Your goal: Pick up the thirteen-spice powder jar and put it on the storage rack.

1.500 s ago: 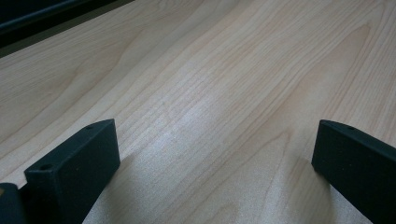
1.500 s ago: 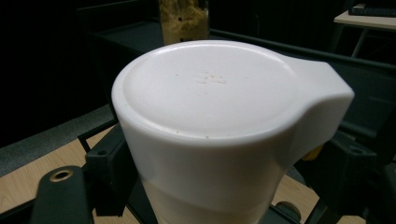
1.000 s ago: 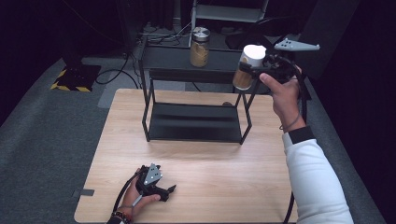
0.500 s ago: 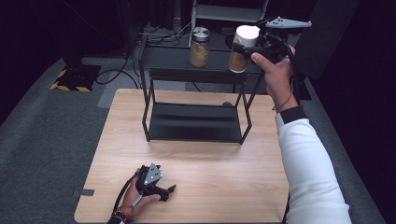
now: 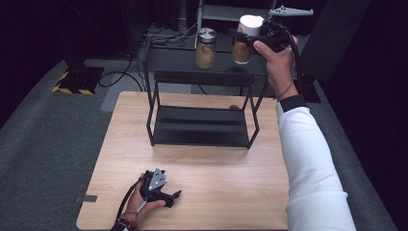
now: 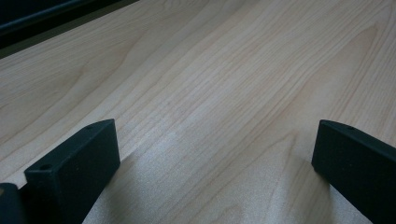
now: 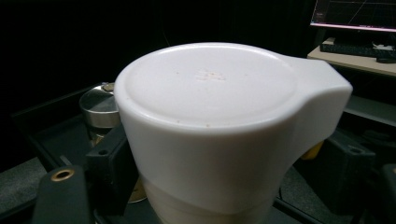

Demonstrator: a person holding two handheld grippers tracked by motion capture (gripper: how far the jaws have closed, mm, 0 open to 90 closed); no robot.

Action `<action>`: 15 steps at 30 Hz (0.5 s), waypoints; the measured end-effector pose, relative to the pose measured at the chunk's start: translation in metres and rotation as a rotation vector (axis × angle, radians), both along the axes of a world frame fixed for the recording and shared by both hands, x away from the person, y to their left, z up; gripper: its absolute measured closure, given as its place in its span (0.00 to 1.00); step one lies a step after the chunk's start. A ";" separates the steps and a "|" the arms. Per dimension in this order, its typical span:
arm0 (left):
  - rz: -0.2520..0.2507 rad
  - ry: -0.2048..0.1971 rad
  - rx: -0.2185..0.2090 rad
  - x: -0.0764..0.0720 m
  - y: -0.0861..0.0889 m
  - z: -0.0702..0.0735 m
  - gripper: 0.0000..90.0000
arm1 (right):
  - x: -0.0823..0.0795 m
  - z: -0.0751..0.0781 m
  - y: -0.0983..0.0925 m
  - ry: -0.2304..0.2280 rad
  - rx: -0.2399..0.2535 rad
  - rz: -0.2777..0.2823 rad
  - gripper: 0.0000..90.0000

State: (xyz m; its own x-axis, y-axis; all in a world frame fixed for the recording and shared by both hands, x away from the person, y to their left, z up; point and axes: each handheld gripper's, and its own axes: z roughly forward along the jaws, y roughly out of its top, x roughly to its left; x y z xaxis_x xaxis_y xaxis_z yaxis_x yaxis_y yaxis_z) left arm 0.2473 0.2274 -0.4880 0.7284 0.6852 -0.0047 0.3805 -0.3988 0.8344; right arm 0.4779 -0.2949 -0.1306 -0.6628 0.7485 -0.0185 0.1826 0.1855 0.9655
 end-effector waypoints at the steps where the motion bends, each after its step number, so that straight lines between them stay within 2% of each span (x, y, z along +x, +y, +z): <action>1: 0.000 0.000 0.000 0.000 0.000 0.000 0.00 | 0.002 0.000 0.001 -0.001 0.001 -0.002 0.23; 15: 0.000 0.000 0.000 0.000 0.000 0.000 0.00 | 0.020 0.000 0.017 0.015 -0.024 -0.017 0.23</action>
